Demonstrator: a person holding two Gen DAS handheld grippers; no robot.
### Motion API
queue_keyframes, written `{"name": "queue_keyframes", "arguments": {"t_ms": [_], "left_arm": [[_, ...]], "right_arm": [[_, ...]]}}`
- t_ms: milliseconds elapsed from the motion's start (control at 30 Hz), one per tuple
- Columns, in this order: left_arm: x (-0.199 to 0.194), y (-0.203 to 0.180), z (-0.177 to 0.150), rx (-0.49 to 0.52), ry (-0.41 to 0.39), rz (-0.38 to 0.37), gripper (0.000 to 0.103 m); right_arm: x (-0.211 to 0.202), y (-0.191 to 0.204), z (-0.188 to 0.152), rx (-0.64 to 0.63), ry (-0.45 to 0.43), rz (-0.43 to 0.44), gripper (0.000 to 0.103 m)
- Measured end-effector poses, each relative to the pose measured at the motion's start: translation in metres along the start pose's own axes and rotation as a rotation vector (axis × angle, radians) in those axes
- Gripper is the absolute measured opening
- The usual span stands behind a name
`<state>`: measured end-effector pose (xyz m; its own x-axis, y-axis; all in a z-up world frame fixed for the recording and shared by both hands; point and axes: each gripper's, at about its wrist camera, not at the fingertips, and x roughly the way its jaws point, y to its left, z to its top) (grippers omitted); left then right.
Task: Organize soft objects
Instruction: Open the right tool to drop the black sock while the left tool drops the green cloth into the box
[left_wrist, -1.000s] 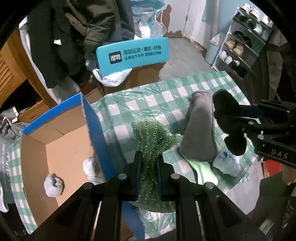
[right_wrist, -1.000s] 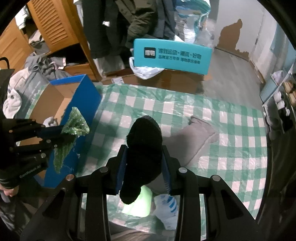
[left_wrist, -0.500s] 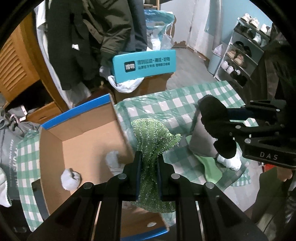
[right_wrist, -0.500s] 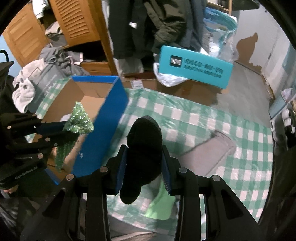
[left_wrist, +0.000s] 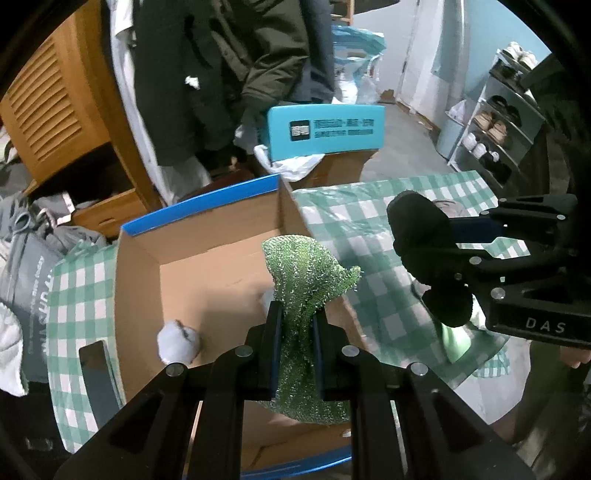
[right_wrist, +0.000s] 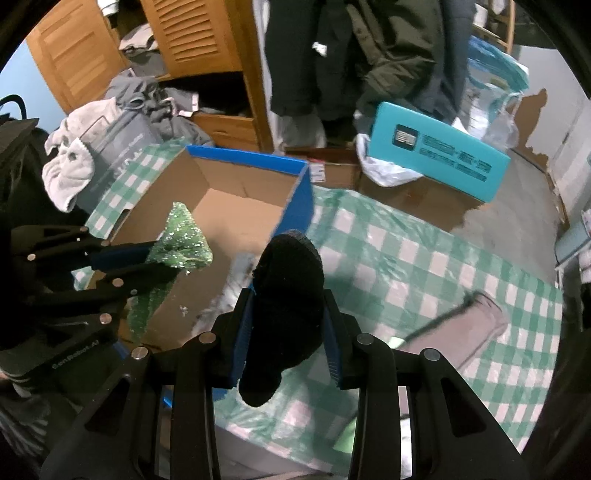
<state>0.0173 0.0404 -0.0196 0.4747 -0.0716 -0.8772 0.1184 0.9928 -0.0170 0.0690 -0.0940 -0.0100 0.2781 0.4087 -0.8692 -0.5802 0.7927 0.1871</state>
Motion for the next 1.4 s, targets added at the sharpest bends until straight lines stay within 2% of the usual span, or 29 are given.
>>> {"name": "queue_keyframes", "arguments": {"t_ms": [467,800,1067,1200,1300,1400], "left_arm": [[0.007,0.038,-0.017,-0.056,0.030,0.036,0.015],[0.018,0.057,-0.020,-0.091,0.065,0.046,0.015],[0.026,0.070,-0.025,-0.137,0.091,0.062,0.020],[0.025,0.073,-0.025,-0.154,0.087,0.083,0.035],[0.025,0.075,-0.025,-0.158,0.086,0.088,0.040],[0.026,0.074,-0.025,-0.161,0.091,0.100,0.048]], "right_arm": [[0.028,0.044,0.023,-0.058,0.039,0.052,0.034],[0.048,0.058,0.031,-0.056,0.075,0.080,0.034],[0.061,0.066,0.037,-0.051,0.097,0.094,0.035],[0.063,0.067,0.037,-0.052,0.100,0.095,0.036],[0.064,0.066,0.038,-0.051,0.093,0.090,0.038],[0.062,0.063,0.039,-0.040,0.083,0.096,0.054]]}}
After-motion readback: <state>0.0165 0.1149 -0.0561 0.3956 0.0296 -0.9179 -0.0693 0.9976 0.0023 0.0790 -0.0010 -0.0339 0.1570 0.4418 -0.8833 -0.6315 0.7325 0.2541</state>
